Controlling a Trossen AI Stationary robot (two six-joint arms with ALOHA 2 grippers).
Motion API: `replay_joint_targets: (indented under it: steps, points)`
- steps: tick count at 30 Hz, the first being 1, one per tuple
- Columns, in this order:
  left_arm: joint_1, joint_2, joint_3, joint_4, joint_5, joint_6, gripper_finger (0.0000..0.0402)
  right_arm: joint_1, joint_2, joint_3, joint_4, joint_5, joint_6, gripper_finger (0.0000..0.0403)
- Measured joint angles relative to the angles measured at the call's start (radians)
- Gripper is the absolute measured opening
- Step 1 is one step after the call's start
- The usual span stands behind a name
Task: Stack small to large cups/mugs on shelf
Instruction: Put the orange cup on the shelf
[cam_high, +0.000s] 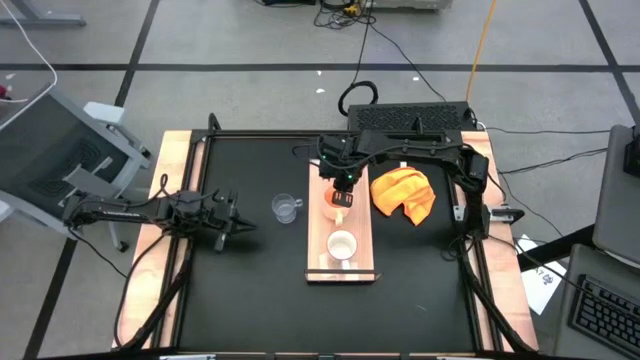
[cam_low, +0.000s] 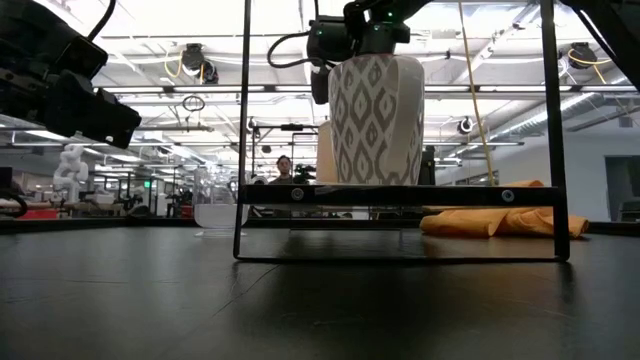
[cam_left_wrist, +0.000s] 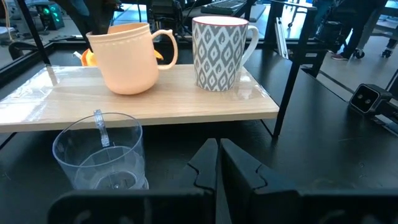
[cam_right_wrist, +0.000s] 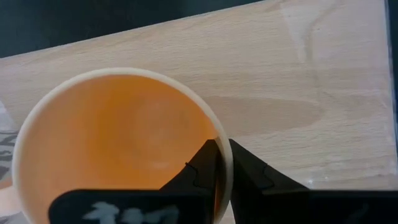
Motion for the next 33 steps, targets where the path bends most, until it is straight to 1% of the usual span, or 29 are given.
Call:
replay_joint_targets:
  steps: [10, 13, 19, 23, 29, 33]
  points:
    - [0.000, 0.000, 0.000, 0.000, 0.000, -0.006, 0.0021, 0.034, 0.000, 0.000, 0.000, -0.002, -0.005, 0.0020]
    - [0.000, 0.000, 0.000, 0.000, 0.000, -0.018, 0.0021, 0.038, 0.004, -0.002, 0.003, -0.002, 0.001, 0.0035]
    - [0.000, 0.000, 0.000, 0.000, 0.001, -0.034, 0.0021, 0.038, 0.002, -0.002, 0.021, -0.002, 0.019, 0.0084]
    - [0.000, 0.000, 0.000, 0.000, 0.002, -0.041, 0.0021, 0.038, 0.002, -0.002, 0.023, -0.003, 0.035, 0.0107]
    - [0.000, 0.000, 0.000, 0.000, 0.002, -0.040, 0.0021, 0.038, -0.003, -0.002, 0.023, -0.003, 0.035, 0.0124]
    - [0.000, 0.000, 0.000, 0.000, 0.002, -0.040, 0.0021, 0.038, -0.037, -0.002, 0.029, -0.003, 0.018, 0.0126]
